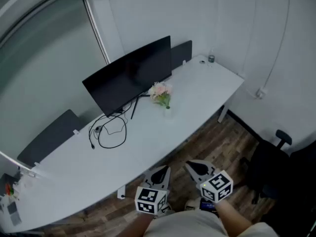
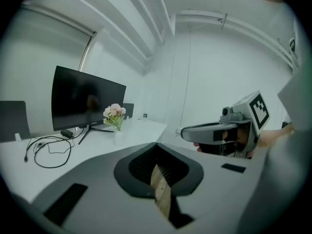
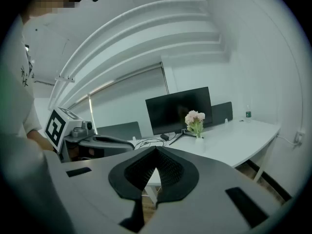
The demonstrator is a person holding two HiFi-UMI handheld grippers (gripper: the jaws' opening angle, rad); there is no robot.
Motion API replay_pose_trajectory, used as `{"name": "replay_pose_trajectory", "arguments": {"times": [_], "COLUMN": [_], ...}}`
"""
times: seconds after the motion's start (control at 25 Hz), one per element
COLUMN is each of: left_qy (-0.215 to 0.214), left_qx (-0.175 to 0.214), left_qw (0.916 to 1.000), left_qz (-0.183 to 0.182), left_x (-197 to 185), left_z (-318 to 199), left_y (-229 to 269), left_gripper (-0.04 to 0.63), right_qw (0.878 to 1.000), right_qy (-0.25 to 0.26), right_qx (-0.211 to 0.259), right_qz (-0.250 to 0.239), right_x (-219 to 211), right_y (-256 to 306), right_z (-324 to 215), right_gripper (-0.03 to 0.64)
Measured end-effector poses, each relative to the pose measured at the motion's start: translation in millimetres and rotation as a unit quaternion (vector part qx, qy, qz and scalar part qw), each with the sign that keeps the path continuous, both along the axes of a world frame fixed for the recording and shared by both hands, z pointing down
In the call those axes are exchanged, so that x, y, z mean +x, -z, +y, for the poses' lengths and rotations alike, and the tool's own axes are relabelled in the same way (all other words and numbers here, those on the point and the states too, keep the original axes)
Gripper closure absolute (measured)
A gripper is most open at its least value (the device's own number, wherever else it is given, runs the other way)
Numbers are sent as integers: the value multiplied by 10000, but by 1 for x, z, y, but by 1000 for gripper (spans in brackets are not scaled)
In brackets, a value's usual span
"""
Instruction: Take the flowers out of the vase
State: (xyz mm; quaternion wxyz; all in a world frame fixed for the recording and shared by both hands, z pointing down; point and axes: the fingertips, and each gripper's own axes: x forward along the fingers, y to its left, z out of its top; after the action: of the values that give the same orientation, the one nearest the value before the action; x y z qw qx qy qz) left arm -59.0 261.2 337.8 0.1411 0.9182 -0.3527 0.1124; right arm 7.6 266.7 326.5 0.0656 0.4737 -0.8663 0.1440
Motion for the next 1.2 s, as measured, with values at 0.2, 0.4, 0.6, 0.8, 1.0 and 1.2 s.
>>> {"name": "replay_pose_trajectory", "arguments": {"times": [0.2,0.4,0.6,0.8,1.0,1.2], "left_qy": [48,2,-186,-283,-280,-137], "left_qx": [40,-55,-105,-197,-272,-291], "left_qw": [10000,10000,9998,9994,9992,9995], "left_qz": [6,14,49,60,60,23], "left_x": [-12,-28,-42,-57,-59,-54], "left_z": [-11,-17,-19,-26,-36,-64], "left_y": [0,-6,-12,-23,-31,-37], "left_gripper": [592,592,592,592,592,592], "right_qw": [9999,9993,9978,9960,9956,9962], "right_qy": [-143,-354,-627,-874,-899,-805], "right_qx": [-28,-48,111,75,-85,-72], "right_qz": [-4,-60,-191,-176,-237,-315], "right_x": [2,-1,-10,-19,-19,-11], "right_y": [-5,-8,-3,-10,-24,-30], "right_z": [-5,-14,-20,-19,-27,-61], "right_gripper": [586,586,584,584,584,584]}}
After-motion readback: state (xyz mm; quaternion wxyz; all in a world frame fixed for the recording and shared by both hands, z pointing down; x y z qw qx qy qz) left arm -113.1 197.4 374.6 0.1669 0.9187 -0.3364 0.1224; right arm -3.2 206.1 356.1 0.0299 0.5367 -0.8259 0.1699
